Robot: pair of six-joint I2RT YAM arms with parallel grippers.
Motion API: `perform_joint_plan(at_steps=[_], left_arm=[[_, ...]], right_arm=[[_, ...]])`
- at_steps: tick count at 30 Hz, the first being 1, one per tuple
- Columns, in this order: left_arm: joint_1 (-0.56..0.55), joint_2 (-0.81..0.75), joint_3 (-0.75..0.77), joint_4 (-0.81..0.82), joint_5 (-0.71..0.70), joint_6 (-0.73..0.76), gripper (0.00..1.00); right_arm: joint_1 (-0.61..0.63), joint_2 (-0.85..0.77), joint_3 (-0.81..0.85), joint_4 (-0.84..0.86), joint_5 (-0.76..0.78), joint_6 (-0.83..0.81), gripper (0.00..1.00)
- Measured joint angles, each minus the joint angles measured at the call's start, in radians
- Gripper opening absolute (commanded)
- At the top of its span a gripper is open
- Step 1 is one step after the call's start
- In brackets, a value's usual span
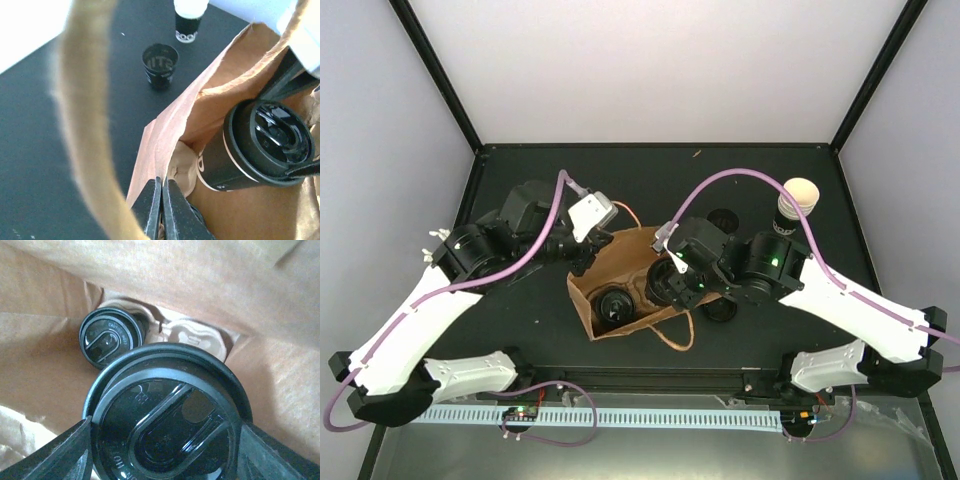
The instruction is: Pack the takeout coffee
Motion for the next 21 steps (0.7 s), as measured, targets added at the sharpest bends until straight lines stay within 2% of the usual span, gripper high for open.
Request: perform_joint_plan(at_steps=[9, 18, 21], left_arm=[[-0.018, -0.001, 0.053, 0.106, -0.09, 0.08, 0.02], [-0.061, -0.085, -0.204, 0.239, -0.076, 0.116, 0.01], [-0.074, -0.108, -0.245, 0.275, -0.053, 0.103, 0.05]], right_arm=[[0.033, 0.026, -0.008, 0.091, 0.104, 0.022, 0.44], [0.071, -0.003, -0.316, 0.256, 0.174, 0.076, 0.43], [0.101, -0.019, -0.378, 0.298, 0.214, 0.094, 0.44]])
